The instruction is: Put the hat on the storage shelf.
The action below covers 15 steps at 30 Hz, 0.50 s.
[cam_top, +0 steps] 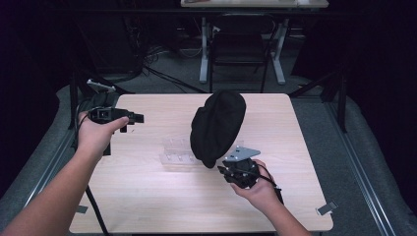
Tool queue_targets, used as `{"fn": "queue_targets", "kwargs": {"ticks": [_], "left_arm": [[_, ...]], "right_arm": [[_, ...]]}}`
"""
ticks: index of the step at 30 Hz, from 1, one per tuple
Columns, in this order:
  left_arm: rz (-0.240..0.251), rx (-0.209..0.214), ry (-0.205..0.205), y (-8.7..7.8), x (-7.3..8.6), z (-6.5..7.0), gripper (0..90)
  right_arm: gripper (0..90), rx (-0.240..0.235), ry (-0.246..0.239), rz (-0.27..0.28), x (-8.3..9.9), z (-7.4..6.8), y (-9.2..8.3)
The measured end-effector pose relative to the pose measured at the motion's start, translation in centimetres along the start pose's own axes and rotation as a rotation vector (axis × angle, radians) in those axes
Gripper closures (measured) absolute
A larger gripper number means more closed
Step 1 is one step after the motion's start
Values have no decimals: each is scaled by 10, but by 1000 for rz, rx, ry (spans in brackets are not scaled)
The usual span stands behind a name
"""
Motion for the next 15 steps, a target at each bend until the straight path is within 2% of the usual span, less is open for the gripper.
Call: {"fn": "queue_targets", "kwargs": {"ticks": [3, 7, 11, 15], "left_arm": [[-2, -46, 48, 4, 7, -5, 537], [2, -63, 81, 9, 18, -9, 522], [9, -52, 93, 16, 30, -15, 515], [3, -52, 106, 27, 50, -27, 524]], "right_arm": [[680, 24, -5, -4, 6, 3, -4], [637, 51, -2, -12, 19, 9, -9], [610, 69, 4, -11, 30, 15, -13], [595, 92, 9, -2, 43, 21, -18]]}}
Point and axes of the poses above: each handheld gripper's, and its own axes: y roughly forward along the jaws, x roughly out of its underside, z roughly to its right, the point moved 8 cm from there along y, roughly forward along the jaws, and after that the axes turned 2 degrees about -z, right-handed, at the moved point
